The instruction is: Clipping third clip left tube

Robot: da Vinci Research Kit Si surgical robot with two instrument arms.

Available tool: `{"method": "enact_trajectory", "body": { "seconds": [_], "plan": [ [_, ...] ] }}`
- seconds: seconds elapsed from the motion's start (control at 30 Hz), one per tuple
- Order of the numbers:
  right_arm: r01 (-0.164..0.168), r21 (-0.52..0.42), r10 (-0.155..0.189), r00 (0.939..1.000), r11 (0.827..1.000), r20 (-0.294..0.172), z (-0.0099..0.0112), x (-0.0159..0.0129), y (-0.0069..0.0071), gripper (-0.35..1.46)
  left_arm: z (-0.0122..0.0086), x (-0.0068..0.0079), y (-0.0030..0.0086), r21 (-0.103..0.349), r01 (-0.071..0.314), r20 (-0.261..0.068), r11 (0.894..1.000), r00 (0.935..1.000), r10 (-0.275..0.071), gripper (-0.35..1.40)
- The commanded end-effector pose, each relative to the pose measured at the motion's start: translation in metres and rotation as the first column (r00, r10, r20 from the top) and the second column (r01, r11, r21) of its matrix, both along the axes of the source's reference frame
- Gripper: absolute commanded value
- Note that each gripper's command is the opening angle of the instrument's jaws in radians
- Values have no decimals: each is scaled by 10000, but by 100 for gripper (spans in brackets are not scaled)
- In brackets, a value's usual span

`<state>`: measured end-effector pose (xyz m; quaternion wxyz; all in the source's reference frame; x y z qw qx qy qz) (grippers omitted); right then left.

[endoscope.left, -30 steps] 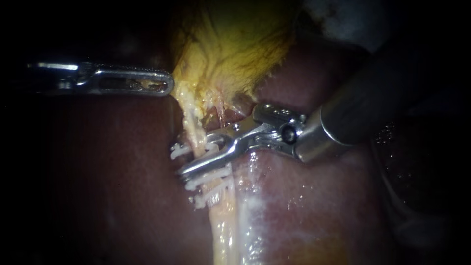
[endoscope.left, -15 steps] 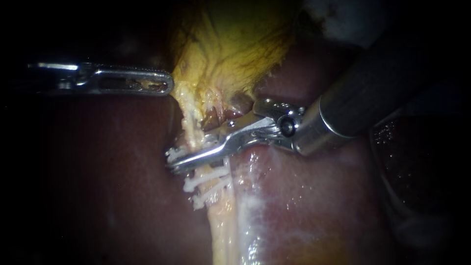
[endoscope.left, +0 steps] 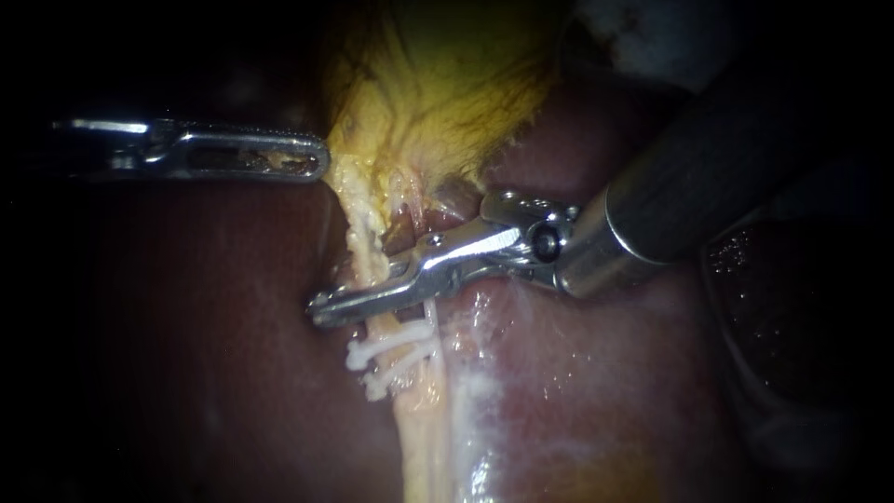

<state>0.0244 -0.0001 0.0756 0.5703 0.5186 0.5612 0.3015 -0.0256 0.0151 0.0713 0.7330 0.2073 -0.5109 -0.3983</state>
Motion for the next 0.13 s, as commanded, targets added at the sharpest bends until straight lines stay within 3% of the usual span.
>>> {"method": "enact_trajectory", "body": {
  "seconds": [0.03, 0.13],
  "plan": [
    [1, -9, -1, 10000, 10000, -1, 0, 0, 0, -35, 0, 0, 0, 1, 3, 2, 10000, 10000, -3, -35],
    [0, -11, 0, 10000, 10000, 0, 1, -1, 0, -35, 0, 0, 0, 3, 1, 3, 10000, 10000, -1, -35]
  ]
}}
